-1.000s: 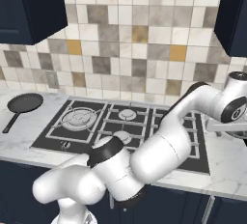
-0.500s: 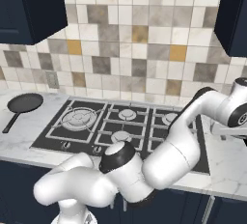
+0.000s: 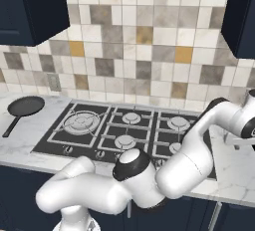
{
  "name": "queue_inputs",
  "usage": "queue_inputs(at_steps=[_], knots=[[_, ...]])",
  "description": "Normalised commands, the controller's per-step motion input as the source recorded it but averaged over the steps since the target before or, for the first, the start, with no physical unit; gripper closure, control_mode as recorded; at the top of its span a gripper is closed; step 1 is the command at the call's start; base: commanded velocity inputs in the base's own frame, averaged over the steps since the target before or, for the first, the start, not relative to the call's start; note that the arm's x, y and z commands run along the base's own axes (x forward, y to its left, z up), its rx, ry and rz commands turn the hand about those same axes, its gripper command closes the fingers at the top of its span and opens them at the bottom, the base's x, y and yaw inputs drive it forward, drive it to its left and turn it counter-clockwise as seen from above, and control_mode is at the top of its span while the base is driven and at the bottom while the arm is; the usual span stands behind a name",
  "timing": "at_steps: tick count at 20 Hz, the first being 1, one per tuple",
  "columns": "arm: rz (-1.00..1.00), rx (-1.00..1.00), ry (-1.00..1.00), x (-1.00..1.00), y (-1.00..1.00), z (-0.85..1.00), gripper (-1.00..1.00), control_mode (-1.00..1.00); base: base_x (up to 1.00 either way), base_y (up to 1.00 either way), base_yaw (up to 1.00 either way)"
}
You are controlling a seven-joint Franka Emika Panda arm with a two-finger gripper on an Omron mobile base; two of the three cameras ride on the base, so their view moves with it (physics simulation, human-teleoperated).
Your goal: Place both pans onto different burners. Then place the lime and the fish on different pans.
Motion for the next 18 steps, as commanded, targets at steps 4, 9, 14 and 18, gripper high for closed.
queue_inputs(at_steps=[4, 9, 14, 18], knots=[[0.01, 0.00, 0.00, 0.21, -0.30, -0.22, -1.00, -1.00, 0.00, 0.00, 0.00], [0.01, 0.00, 0.00, 0.15, -0.30, -0.17, -1.00, -1.00, 0.00, 0.00, 0.00], [0.02, 0.00, 0.00, 0.03, -0.28, -0.15, -1.00, -1.00, 0.00, 0.00, 0.00], [0.01, 0.00, 0.01, 0.06, -0.16, -0.16, -1.00, -1.00, 0.00, 0.00, 0.00]])
